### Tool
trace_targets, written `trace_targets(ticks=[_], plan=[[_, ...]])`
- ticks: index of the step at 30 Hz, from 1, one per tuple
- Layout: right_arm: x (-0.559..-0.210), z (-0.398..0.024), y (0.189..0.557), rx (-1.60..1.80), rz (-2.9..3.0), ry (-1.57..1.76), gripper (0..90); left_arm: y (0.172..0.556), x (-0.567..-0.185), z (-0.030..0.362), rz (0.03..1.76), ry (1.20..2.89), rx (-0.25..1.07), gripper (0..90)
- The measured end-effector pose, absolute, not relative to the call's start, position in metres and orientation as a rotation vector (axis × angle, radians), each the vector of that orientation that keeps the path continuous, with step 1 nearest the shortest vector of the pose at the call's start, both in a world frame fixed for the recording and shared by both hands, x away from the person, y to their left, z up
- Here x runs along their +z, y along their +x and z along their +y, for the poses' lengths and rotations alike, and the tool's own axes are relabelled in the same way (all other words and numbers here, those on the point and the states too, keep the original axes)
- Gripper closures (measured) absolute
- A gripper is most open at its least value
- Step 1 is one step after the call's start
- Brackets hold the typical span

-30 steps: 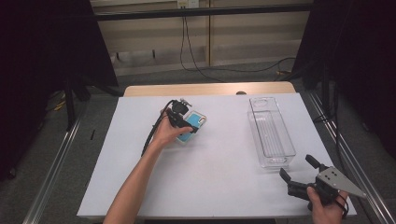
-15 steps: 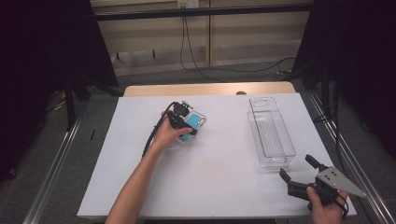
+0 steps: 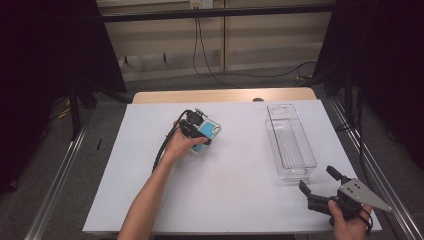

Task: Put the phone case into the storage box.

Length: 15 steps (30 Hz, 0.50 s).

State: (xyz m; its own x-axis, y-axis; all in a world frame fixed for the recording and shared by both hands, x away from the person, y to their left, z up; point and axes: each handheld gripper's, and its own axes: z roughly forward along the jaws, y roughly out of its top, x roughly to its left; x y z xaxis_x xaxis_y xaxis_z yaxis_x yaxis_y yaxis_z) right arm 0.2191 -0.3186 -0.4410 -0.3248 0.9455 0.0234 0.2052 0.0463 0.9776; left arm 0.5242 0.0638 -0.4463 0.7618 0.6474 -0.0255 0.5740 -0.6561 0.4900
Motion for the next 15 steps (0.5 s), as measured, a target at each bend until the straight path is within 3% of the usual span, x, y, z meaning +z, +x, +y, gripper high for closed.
trace_targets(ticks=[15], plan=[[-0.4412, -0.3201, 0.2188, 1.331, 1.616, 1.188, 0.0, 0.5202, -0.4439, 0.0638, 0.913, 2.480, 0.222, 17.3]])
